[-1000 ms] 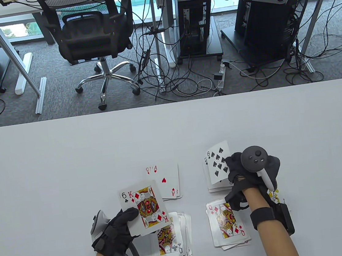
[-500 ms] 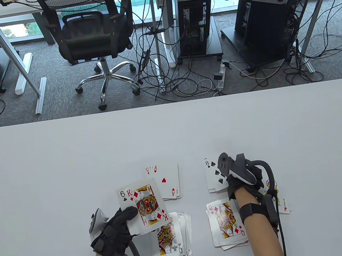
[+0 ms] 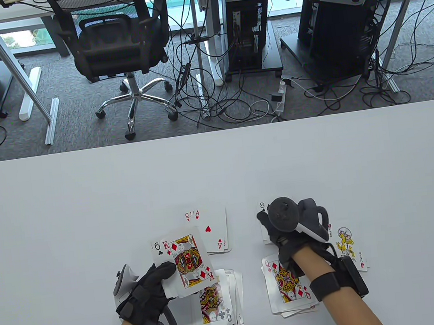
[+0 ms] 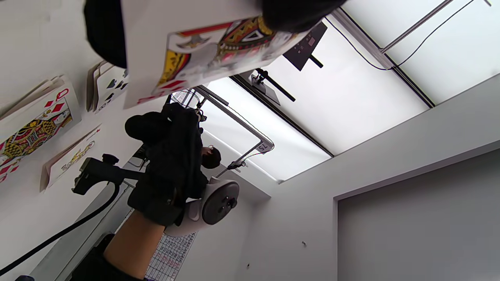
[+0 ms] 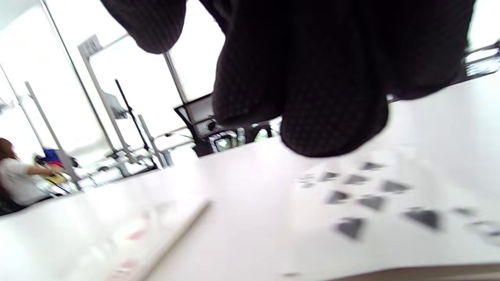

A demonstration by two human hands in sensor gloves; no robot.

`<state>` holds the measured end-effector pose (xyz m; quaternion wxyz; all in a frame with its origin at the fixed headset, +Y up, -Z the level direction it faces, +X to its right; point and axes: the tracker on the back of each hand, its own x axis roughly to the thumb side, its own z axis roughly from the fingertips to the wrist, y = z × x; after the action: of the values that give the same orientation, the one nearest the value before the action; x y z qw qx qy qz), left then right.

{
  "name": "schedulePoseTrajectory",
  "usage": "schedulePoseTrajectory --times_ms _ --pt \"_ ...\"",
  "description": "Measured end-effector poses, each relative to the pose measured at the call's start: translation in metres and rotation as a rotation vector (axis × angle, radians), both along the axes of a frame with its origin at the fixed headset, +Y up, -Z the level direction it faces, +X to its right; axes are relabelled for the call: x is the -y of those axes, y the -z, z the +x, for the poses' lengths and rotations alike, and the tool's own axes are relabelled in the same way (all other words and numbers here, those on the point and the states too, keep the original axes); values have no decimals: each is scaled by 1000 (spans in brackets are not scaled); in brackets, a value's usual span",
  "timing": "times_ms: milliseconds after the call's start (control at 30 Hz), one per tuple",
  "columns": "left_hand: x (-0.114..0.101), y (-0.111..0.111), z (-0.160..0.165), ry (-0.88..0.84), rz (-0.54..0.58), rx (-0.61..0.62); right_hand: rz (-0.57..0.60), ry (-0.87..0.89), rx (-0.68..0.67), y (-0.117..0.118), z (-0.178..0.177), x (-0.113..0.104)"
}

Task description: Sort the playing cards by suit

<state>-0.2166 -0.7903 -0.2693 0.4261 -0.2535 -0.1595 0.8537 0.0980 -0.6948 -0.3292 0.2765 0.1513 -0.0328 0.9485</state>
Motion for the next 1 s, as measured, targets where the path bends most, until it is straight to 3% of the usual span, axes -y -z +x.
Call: schedulePoseTrajectory --times_ms 133,333,400,567,1000 --pt "1 0 1 21 4 7 -73 201 -182 -27 -40 5" --pt "-6 1 -1 17 39 4 -176 229 -334 -49 -81 19" --pt "-7 0 0 7 43 5 -154 239 -347 -54 -90 22" --pt "-11 -1 1 21 60 -4 -13 314 -251 -59 -95 21" --pt "-12 -1 4 -42 50 25 30 347 -39 -51 -55 -10"
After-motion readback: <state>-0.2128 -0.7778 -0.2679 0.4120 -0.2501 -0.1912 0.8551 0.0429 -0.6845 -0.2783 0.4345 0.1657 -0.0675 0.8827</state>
